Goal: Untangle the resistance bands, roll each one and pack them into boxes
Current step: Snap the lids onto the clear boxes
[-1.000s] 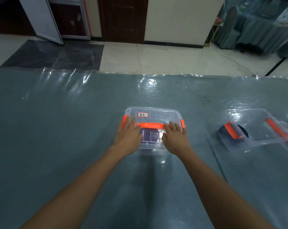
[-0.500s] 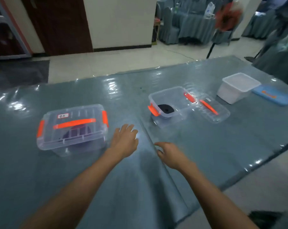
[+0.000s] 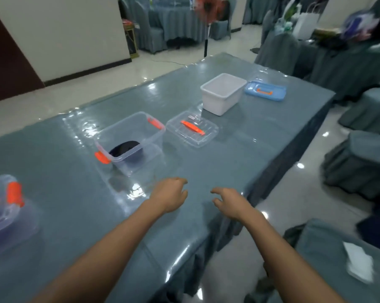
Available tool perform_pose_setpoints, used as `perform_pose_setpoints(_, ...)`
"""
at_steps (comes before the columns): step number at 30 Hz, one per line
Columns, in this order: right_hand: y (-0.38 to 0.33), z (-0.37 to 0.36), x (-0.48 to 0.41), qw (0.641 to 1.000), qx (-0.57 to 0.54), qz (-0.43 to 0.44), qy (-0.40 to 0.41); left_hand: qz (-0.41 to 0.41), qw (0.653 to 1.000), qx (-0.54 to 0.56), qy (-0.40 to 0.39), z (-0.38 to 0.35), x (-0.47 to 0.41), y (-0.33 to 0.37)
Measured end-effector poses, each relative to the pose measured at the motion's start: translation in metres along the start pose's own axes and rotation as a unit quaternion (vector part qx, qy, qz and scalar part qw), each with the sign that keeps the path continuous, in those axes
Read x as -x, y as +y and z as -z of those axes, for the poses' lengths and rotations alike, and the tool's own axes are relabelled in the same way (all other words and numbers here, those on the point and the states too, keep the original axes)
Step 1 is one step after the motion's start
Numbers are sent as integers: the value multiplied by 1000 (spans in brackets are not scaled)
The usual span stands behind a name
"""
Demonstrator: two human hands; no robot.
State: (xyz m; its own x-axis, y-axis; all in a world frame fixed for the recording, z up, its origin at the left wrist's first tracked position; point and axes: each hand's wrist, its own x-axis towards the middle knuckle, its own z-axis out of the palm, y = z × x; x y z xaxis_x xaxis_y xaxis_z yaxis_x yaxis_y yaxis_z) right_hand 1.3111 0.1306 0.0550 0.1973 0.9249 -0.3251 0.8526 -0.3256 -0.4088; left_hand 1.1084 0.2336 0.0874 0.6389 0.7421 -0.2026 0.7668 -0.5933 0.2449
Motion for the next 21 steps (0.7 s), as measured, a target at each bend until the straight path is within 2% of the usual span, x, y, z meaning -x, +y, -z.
perform_pose_setpoints(3,25,8,0,999,-9,-34,-5,-7,1000,13,-11,-8,-24,17)
perform_pose_setpoints(8,54,25,-34,999,-8,-42,-23,2,999,43,-24,-23,-74,32)
perform_pose_setpoints(21,80,104,-233,998,27,-16,-56,73,987,146,-2,-35,-231,-12)
